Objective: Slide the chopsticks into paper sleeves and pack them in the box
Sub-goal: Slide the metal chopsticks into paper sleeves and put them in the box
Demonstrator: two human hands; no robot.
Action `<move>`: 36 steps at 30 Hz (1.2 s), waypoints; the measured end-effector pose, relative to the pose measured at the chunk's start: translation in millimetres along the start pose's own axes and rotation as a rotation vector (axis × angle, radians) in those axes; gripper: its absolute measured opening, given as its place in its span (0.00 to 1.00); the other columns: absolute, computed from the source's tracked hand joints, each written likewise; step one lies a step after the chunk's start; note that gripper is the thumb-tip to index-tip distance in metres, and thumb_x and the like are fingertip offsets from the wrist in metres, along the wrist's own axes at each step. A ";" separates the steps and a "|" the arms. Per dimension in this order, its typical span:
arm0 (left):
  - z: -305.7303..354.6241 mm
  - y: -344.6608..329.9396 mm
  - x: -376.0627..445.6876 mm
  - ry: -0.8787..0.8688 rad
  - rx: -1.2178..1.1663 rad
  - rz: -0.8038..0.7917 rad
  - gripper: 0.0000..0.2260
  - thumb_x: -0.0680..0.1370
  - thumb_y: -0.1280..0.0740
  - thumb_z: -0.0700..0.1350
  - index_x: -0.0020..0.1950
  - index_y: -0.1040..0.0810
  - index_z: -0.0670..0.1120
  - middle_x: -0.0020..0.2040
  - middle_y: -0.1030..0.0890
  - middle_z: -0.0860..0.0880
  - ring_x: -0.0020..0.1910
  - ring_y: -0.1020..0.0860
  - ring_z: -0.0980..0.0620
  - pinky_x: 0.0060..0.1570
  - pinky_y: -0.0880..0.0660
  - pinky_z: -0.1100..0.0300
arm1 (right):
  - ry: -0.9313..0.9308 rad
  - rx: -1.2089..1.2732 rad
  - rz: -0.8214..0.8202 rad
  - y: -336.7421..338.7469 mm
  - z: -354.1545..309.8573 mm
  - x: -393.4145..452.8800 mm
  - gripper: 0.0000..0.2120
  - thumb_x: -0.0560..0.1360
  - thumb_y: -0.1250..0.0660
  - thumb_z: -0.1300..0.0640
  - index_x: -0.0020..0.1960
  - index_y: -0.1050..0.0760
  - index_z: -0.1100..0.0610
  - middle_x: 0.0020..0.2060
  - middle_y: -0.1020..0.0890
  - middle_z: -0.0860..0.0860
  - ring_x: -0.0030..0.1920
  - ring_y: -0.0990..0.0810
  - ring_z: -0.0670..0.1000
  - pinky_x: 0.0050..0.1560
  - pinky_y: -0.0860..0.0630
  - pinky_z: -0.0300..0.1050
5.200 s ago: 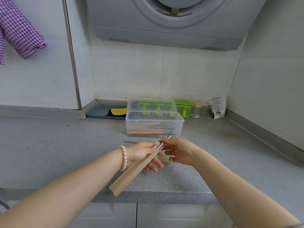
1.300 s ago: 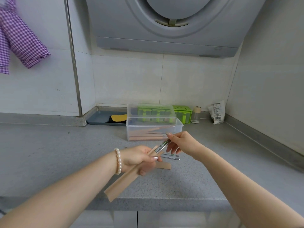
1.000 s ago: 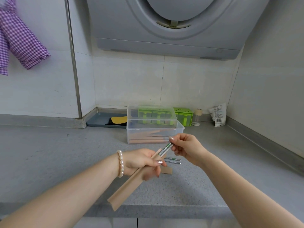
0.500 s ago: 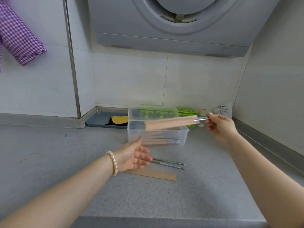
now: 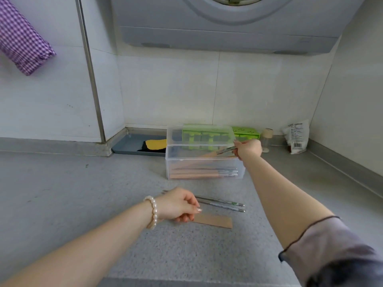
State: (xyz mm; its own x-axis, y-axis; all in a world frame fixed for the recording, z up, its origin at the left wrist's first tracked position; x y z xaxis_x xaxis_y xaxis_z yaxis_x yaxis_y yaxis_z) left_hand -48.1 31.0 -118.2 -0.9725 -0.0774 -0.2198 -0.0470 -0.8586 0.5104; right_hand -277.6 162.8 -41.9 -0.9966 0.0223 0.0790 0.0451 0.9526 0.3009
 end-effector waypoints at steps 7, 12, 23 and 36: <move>-0.8 2.4 1.2 -0.006 0.027 0.026 0.02 0.76 0.34 0.41 0.43 0.23 0.45 0.31 0.23 0.51 0.24 0.29 0.60 0.26 0.32 0.68 | 0.305 -0.476 -0.065 -4.5 -19.1 -18.1 0.18 0.78 0.40 0.50 0.31 0.32 0.56 0.28 0.28 0.52 0.30 0.30 0.53 0.29 0.38 0.42; 6.8 0.7 4.8 -0.060 0.186 0.105 0.03 0.74 0.31 0.41 0.41 0.22 0.47 0.33 0.22 0.53 0.30 0.26 0.61 0.28 0.30 0.72 | 0.469 -0.433 -0.362 -7.9 -0.8 -56.8 0.05 0.71 0.29 0.59 0.43 0.19 0.62 0.33 0.22 0.50 0.35 0.27 0.48 0.40 0.32 0.40; 15.1 -1.8 -0.3 -0.090 0.580 0.225 0.16 0.70 0.30 0.56 0.55 0.23 0.52 0.52 0.27 0.54 0.52 0.29 0.55 0.52 0.31 0.63 | 0.327 -0.731 -0.717 -11.5 70.8 -102.6 0.09 0.72 0.30 0.56 0.36 0.27 0.54 0.32 0.26 0.46 0.36 0.28 0.47 0.38 0.32 0.38; 27.0 -35.4 14.5 -0.101 0.563 0.144 0.17 0.71 0.28 0.48 0.57 0.25 0.46 0.51 0.24 0.49 0.49 0.25 0.51 0.52 0.28 0.60 | 0.043 0.311 -0.477 51.0 39.5 -110.0 0.06 0.78 0.39 0.65 0.44 0.25 0.60 0.28 0.22 0.55 0.26 0.29 0.49 0.30 0.32 0.41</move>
State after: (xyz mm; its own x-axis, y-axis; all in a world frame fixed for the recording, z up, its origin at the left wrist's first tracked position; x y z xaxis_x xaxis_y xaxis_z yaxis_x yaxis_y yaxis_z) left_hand -66.7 74.0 -117.0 -0.9937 -0.1006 -0.0493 0.0000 -0.4397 0.8981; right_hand -168.4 221.0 -72.7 -0.8976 -0.4386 0.0432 -0.4382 0.8987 0.0189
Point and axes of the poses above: each hand's wrist, its own x-axis towards the middle knuckle, its own y-axis out of the back of the hand, z = x × y, the point moved 9 cm from there along x, towards the middle knuckle
